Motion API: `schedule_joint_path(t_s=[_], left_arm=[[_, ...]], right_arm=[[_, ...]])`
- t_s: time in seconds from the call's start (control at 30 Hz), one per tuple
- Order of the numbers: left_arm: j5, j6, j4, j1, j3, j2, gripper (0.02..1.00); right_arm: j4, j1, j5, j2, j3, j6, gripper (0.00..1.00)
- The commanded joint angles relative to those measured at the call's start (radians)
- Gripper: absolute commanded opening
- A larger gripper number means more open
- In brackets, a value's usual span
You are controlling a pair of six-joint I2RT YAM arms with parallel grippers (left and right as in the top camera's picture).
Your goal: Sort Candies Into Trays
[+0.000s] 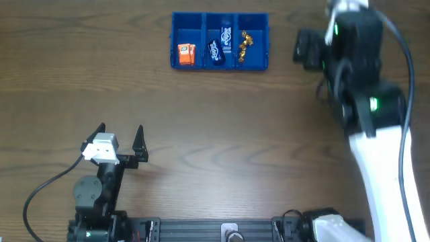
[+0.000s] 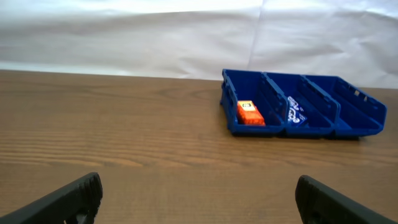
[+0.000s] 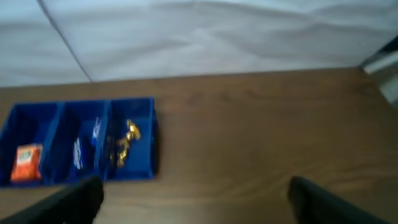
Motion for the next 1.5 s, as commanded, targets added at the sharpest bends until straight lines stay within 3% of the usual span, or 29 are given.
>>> schedule_joint_path(t_s=[0.03, 0.27, 0.53, 0.9, 1.17, 1.27, 1.5], left_arm=[[0.018, 0.004, -0.031, 0.004, -0.022, -0.006, 0.998], [0.018, 0.004, -0.031, 0.004, -0.022, -0.006, 0.998], [0.018, 0.004, -0.031, 0.004, -0.022, -0.006, 0.996], [0.018, 0.004, -0.031, 0.004, -0.022, -0.006, 0.998], [0.018, 0.004, -0.031, 0.004, -0.022, -0.006, 0.998], [0.018, 0.004, -0.031, 0.004, -0.022, -0.006, 0.998], [0.018, 0.004, -0.030, 0.004, -0.022, -0.006, 0.998]], right_arm=[[0.142, -0.003, 0.016, -0.344, -0.408, -0.023, 0.998], [0.386, -0.065, -0.058, -0.702, -0.882, -0.024, 0.998], [0.571, -0.065, -0.116, -0.993, -1.178, -0.027, 0.998], [0.639, -0.093, -0.144, -1.270, -1.380, -0.080, 0.996], [0.716, -0.162, -0.190, -1.268, -1.450, -0.102, 0.998], [0.719, -0.171, -0.246, -1.268, -1.450, -0.154, 0.998], [0.684, -0.171, -0.248, -1.268, -1.450, -0.153, 0.998]])
